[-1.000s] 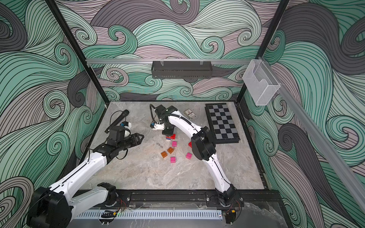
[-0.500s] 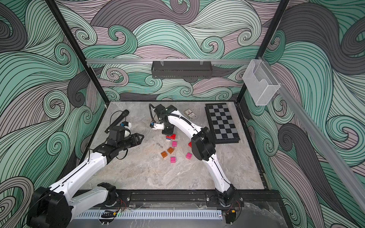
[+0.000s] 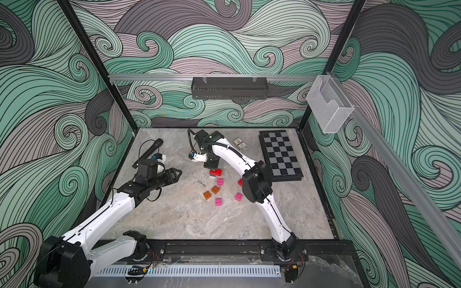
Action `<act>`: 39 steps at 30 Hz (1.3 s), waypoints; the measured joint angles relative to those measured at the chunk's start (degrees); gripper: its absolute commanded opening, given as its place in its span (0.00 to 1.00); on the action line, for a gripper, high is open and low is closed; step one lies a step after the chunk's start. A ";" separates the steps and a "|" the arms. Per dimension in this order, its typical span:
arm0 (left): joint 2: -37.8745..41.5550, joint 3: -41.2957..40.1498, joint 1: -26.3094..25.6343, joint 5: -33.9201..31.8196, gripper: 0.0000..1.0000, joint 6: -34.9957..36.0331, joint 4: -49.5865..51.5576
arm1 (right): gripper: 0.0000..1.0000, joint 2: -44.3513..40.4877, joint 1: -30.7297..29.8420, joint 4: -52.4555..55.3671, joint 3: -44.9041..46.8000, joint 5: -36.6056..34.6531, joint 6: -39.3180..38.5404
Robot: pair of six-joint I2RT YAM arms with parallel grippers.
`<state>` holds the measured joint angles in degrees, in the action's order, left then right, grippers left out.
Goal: Assemble the letter p with lego
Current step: Assemble the lego brick with the lego brick.
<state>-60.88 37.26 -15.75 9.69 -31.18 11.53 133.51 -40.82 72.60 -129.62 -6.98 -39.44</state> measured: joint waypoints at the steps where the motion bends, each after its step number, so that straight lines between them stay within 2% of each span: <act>1: 0.00 0.00 0.00 0.00 0.56 0.00 0.00 | 0.19 0.04 0.00 0.09 -0.02 0.00 0.07; 39: 0.00 0.00 0.00 0.00 0.56 0.02 -0.02 | 0.19 3.39 -0.09 1.40 -1.90 0.42 2.36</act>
<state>-60.88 37.26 -15.75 9.69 -31.16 11.51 136.90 -40.91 74.00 -131.52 -6.57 -37.08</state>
